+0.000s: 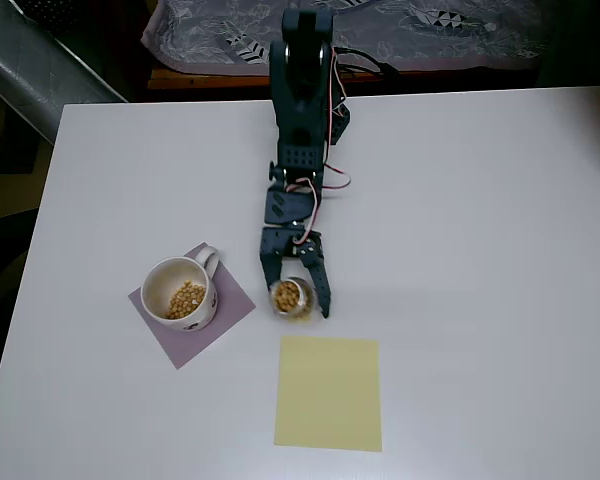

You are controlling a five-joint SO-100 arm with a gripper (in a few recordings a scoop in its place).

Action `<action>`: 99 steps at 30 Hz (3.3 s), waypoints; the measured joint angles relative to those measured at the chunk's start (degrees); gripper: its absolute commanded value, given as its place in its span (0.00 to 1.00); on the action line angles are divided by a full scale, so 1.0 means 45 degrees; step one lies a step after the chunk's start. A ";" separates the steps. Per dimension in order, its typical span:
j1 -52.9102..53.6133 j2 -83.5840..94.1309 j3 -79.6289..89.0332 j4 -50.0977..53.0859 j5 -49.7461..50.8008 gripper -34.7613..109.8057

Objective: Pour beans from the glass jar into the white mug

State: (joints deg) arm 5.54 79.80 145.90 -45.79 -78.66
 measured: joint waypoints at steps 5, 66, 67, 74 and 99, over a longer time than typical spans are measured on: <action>-0.0137 -0.3789 -0.2500 -0.2461 -0.1094 0.41; 0.1406 1.1875 0.2969 0.9316 1.3145 0.79; 0.1445 1.2500 0.3105 1.0156 1.3535 0.79; 0.1328 1.6035 0.4004 1.4199 1.5137 0.74; 0.0137 2.4414 0.7676 2.1055 1.6680 0.24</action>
State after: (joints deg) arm 6.15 189.67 180.44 48.96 -3.60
